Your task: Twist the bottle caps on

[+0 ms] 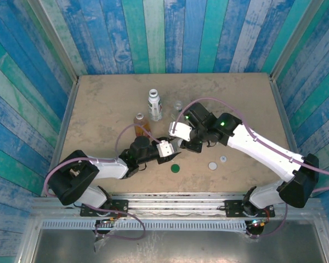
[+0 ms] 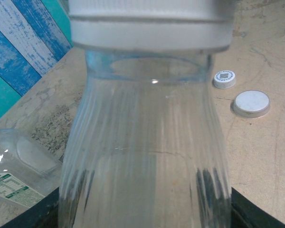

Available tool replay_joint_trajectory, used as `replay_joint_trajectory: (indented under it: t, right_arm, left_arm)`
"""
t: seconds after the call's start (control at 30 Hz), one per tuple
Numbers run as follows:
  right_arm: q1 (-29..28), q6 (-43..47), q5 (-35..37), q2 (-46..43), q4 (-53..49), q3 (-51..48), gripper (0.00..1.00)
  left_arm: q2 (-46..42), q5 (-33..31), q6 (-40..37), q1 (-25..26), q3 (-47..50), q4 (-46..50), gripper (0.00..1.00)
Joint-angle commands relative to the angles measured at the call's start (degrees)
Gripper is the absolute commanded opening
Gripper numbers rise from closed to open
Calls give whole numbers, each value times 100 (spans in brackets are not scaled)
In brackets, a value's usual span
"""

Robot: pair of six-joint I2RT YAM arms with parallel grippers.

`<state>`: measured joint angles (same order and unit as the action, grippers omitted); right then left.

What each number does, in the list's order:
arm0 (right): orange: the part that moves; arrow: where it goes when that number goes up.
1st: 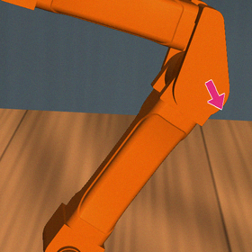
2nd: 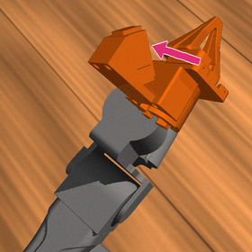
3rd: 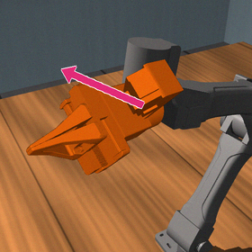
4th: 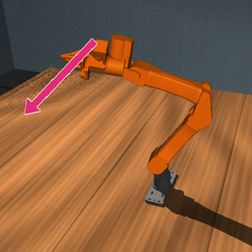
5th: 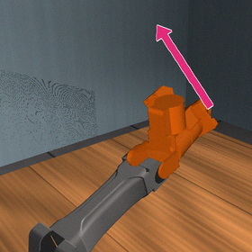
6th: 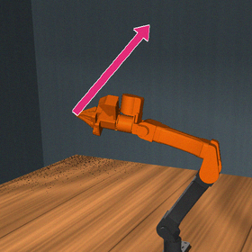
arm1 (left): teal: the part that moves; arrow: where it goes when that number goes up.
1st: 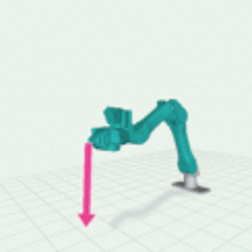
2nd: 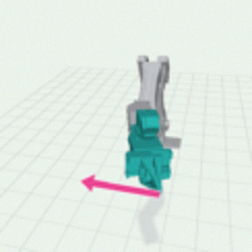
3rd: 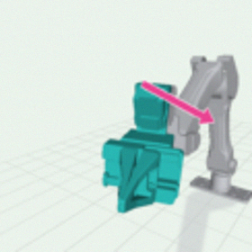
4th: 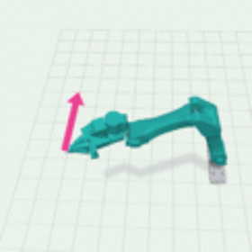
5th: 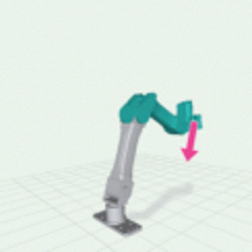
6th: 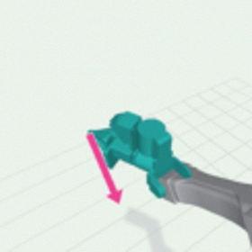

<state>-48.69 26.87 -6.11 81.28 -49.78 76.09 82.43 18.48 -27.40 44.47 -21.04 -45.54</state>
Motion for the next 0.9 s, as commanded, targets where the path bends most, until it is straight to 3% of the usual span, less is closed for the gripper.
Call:
replay_joint_trajectory:
  t: [0.0, 0.1, 0.23, 0.4, 0.53, 0.67, 0.87]
  right_arm:
    - [55, -1397, 226, 62, -101, 118, 29]
    - [53, -1155, 219, -179, 39, -175, 40]
    - [61, -1213, 374, -652, 297, -353, 64]
    - [122, -1352, 212, -1747, 1524, -1210, 78]
    - [167, -1633, -425, -2736, 3134, -2428, 78]
    - [236, -2453, -497, -3218, 4652, -3438, 76]
    - [286, -2814, -644, -3022, 5160, -3766, 74]
  left_arm:
    - [-242, 17, 19, 27, 18, 8, 60]
    - [-246, 87, 31, 27, 27, -10, 60]
    - [-275, 147, 274, 27, 55, -154, 59]
    - [-211, 170, 1131, 10, -71, -321, 58]
    - [-211, 648, 1680, 9, 33, -972, 58]
    - [-265, 890, 1760, 9, 22, -1205, 58]
    - [-305, 1078, 1748, 9, -65, -1144, 58]
